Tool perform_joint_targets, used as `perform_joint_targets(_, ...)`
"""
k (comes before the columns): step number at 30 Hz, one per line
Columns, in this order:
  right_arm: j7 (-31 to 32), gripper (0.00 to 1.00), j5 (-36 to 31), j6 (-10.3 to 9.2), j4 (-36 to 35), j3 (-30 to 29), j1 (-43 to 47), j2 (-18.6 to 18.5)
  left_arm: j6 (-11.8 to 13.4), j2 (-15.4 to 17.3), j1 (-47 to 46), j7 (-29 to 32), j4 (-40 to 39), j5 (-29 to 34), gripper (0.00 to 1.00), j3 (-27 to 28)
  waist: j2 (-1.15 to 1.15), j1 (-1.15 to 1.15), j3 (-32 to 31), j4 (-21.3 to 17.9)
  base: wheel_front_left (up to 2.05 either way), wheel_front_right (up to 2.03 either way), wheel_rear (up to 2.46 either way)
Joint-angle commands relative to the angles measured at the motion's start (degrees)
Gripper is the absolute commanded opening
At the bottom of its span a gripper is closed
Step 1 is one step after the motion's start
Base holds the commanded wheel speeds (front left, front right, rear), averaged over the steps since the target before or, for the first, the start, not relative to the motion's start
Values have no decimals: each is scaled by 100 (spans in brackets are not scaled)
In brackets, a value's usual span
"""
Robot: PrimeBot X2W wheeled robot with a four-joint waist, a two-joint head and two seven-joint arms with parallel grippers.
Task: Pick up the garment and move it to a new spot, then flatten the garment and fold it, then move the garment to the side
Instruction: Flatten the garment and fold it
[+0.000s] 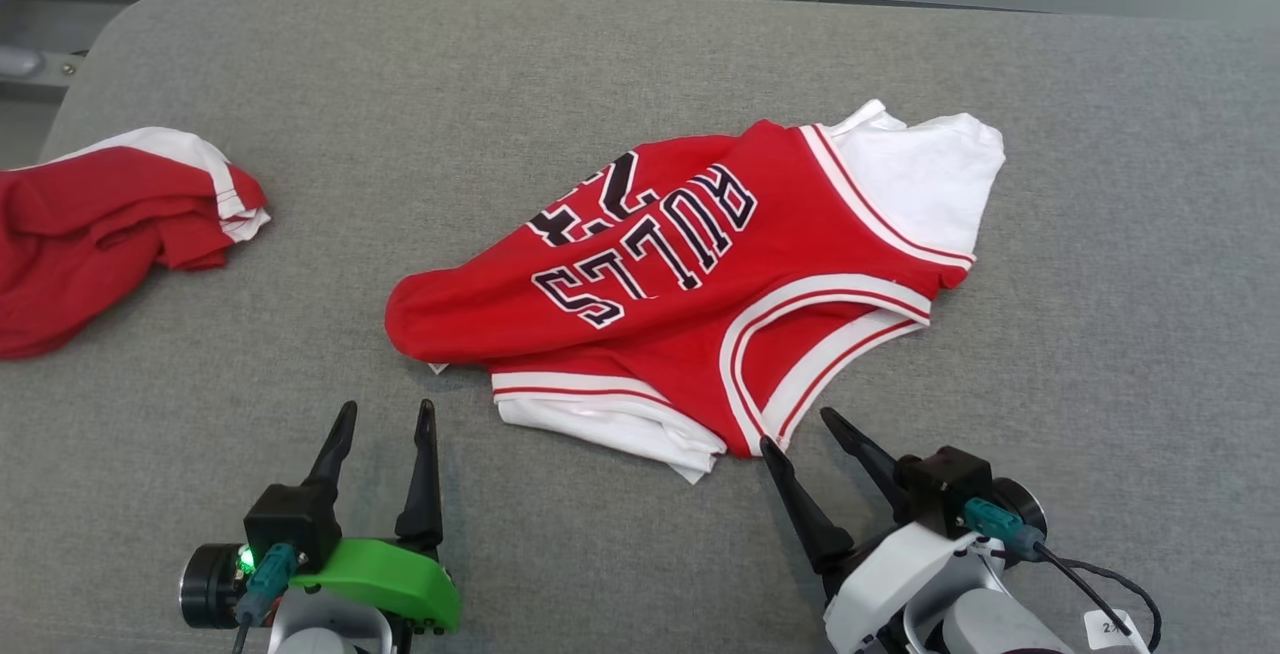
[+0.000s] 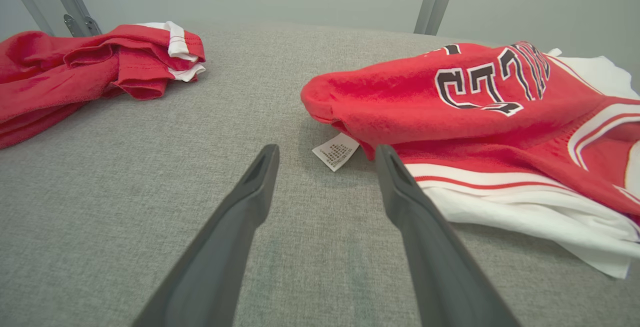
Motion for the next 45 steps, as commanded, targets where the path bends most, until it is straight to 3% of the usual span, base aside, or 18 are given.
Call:
perform_joint_targets(1, -1, 100, 42, -10, 75, 57, -89, -82, 54, 10, 60, 5, -34, -22, 100, -52, 0, 0, 80, 150, 0, 0, 0)
perform_joint_targets(11, -1, 100, 21, -10, 846, 336, -460, -156, 146, 10, -86, 5, -94, -192, 100, -326, 0, 0, 199, 561, 0, 0, 0)
perform_joint_targets(12, 0, 84, 7, -10, 927, 352, -494, -174, 147, 10, -74, 5, -97, -199, 100, -333, 0, 0, 207, 587, 0, 0, 0)
perform_joint_targets(13, 6, 29, -17, -10, 1001, 347, -523, -198, 157, 9, -53, 5, -100, -213, 100, -328, 0, 0, 214, 603, 0, 0, 0)
perform_joint_targets(14, 11, 0, -21, -10, 1063, 331, -542, -221, 147, 10, -32, 5, -107, -217, 100, -323, 0, 0, 222, 613, 0, 0, 0)
perform_joint_targets(18, 13, 0, -44, -17, 1111, 26, -584, -411, 191, 9, 54, 5, -126, -246, 100, -289, 0, 0, 245, 565, 0, 0, 0)
perform_joint_targets(28, -1, 0, -452, -11, 822, -1699, -686, -1106, 118, 9, -140, 5, -67, -211, 100, -420, 0, 0, 259, 202, 0, 0, 0)
perform_joint_targets(34, -1, 0, -753, -10, 979, -2468, -735, -1296, 105, 9, -216, 5, -27, -195, 100, -530, 0, 0, 244, 94, 0, 0, 0)
perform_joint_targets(35, -1, 31, -809, -10, 1015, -2564, -732, -1262, 102, 10, -219, 5, -19, -193, 100, -544, 0, 0, 235, 84, 0, 0, 0)
perform_joint_targets(36, -1, 100, -819, -10, 1016, -2663, -740, -1213, 107, 10, -219, 5, -9, -197, 100, -550, 0, 0, 223, 74, 0, 0, 0)
perform_joint_targets(45, -1, 100, -935, -10, 147, -2855, -443, -658, 24, 9, -115, 5, 92, -239, 100, -588, 0, 0, 76, -152, 0, 0, 0)
